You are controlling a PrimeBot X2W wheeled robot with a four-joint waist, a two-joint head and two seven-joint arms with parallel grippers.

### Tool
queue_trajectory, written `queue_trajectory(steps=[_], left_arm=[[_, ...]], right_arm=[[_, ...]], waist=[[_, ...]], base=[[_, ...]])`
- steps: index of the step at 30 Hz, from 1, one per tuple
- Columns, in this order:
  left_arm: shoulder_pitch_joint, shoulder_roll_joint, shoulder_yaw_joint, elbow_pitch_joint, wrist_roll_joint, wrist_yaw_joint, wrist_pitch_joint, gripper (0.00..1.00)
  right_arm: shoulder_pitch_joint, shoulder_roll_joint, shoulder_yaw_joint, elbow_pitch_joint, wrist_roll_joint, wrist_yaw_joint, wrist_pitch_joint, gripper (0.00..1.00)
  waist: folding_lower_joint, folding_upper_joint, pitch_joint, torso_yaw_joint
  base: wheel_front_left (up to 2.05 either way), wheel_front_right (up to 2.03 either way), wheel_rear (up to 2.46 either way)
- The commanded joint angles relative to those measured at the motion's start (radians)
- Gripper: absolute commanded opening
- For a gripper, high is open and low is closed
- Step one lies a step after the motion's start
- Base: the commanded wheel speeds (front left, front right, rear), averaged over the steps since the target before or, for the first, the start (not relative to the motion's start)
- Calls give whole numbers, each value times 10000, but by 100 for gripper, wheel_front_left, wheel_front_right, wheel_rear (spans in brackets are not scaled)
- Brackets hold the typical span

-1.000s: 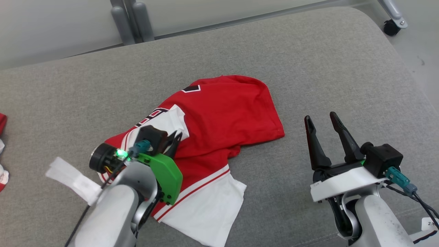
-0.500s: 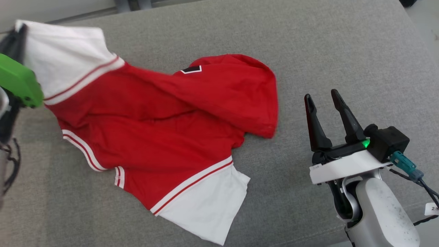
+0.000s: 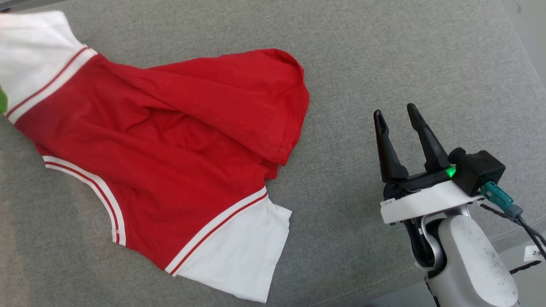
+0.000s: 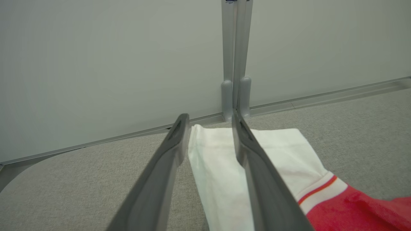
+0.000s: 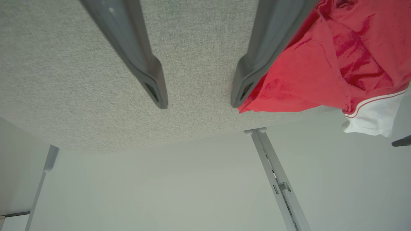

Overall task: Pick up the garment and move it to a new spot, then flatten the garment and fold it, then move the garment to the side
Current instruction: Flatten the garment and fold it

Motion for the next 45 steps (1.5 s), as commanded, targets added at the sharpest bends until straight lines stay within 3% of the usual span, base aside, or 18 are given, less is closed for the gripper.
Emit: queue_trajectory(steps=[1,8,13,19,25,27,35,40,45], left_arm=[[8,-125,-155,103,138,-46,-239,100],[1298,-544,-988,-328,-503,-60,-1356,100],[2797,-847,-918,-1413,-901,77,-2021,100],[5320,-1427,-453,-3932,-1222,1175,-2421,100],[7945,-2054,-46,-6809,-744,2464,-2499,100],[8460,-2207,-33,-7368,-490,2641,-2494,100],[9122,-2766,-454,-7876,-229,2465,-2488,100],[9017,-2888,-670,-7732,-202,2302,-2485,100],[8824,-3048,-802,-7501,-238,2206,-2485,100]], right_arm=[[35,-33,-1,67,-65,1,-30,100],[525,-191,150,436,14,1,-31,100],[982,-257,141,613,78,1,-31,100],[1362,-306,89,682,151,1,-31,100],[1409,-405,125,723,264,1,-31,100],[1404,-447,114,752,291,1,-30,100],[1181,-635,684,1591,850,1,312,100],[416,-664,1315,2646,1586,1,2086,100],[-374,-609,1251,3474,1854,1,3591,100]], waist=[[-1,0,-390,237],[-1,0,-1753,823],[-1,0,-2503,1253],[-1,0,-2966,1529],[-1,0,-2972,1732],[-1,0,-2976,1828],[-1,0,-3073,2395],[-1,0,-2938,2786],[-1,0,-2816,3227]], base=[[0,0,0],[0,0,0],[0,0,0],[0,0,0],[0,0,0],[0,0,0],[0,0,0],[0,0,0],[0,0,0]])
